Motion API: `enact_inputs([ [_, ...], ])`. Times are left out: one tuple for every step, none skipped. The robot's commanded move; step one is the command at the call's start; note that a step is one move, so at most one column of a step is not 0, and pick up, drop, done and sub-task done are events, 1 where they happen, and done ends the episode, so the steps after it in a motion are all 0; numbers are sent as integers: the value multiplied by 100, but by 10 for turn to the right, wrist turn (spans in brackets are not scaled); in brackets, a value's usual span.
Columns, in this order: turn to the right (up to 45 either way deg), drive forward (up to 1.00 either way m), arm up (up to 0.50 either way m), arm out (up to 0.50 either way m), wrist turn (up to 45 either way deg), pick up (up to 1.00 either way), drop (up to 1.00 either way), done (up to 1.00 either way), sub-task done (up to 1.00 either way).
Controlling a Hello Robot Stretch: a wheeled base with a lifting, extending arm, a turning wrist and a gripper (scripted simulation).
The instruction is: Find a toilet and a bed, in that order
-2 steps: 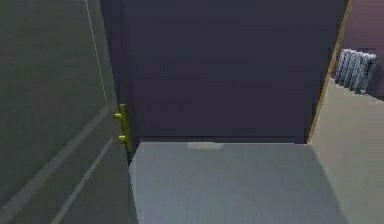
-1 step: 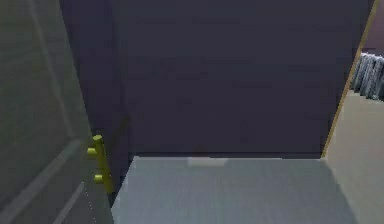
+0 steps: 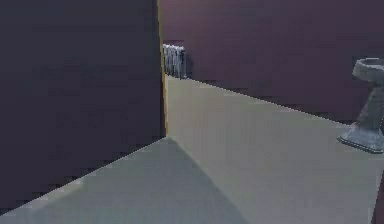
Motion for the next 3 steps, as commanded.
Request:
enact_inputs([
  [0, 100, 0, 0, 0, 0, 0, 0, 0],
  [0, 100, 0, 0, 0, 0, 0, 0, 0],
  [60, 0, 0, 0, 0, 0, 0, 0, 0],
])
